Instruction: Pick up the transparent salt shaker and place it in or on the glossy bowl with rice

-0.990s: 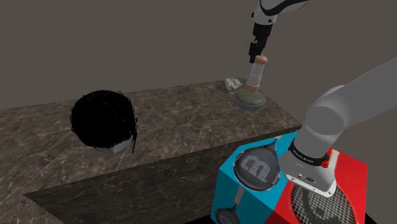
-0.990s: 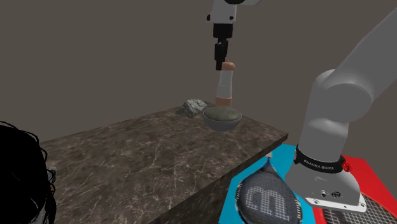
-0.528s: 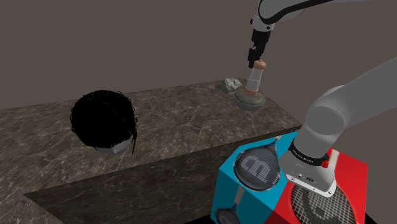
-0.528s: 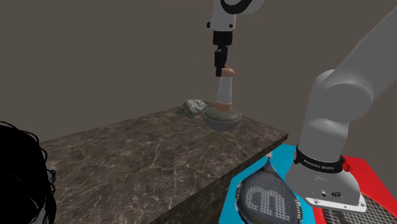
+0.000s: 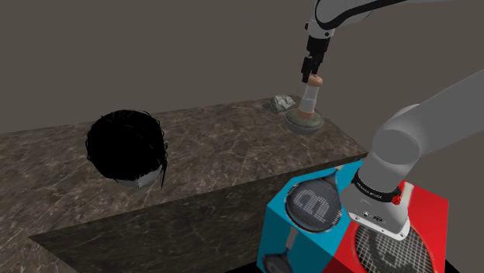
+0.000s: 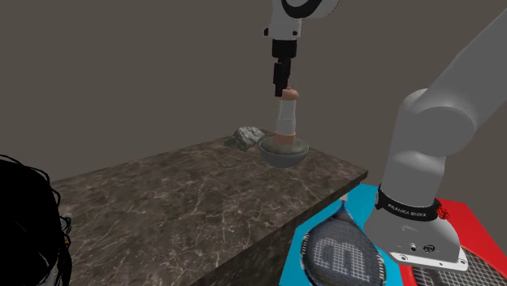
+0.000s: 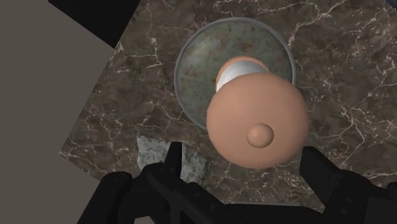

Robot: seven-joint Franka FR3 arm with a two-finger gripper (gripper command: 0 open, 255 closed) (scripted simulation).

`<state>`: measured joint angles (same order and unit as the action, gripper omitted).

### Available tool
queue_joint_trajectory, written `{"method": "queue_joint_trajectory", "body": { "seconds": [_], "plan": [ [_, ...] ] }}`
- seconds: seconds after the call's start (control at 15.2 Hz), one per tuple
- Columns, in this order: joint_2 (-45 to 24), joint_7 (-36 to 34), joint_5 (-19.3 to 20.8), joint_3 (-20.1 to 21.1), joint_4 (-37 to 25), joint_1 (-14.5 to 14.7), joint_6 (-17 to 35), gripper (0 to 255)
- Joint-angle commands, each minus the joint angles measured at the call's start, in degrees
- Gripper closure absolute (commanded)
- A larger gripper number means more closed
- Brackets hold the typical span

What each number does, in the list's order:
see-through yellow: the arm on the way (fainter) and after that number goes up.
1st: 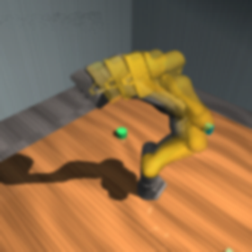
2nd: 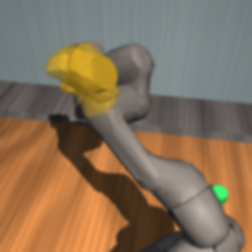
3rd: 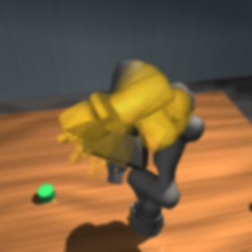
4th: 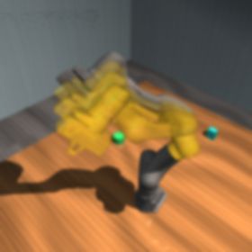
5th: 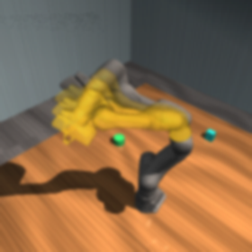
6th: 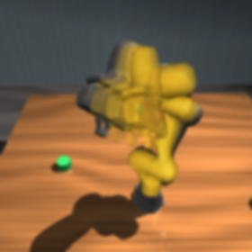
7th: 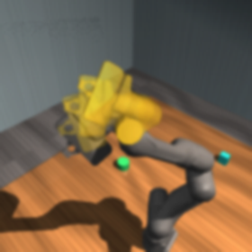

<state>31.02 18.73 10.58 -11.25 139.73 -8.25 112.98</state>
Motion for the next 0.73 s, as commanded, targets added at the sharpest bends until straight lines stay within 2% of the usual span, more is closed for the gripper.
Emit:
{"method": "queue_joint_trajectory", "body": {
  "seconds": [0.0,0.07,0.33,0.66],
  "plan": [
    [0.0,0.0,0.0,0.0,0.0,0.0,0.0,0],
    [0.0,0.0,0.0,0.0,0.0,0.0,0.0,0],
    [1.23,0.16,-0.72,1.02,-6.29,0.34,-7.56,0],
    [1.23,0.16,-0.72,1.02,-6.29,0.34,-7.56,0]
  ]
}}
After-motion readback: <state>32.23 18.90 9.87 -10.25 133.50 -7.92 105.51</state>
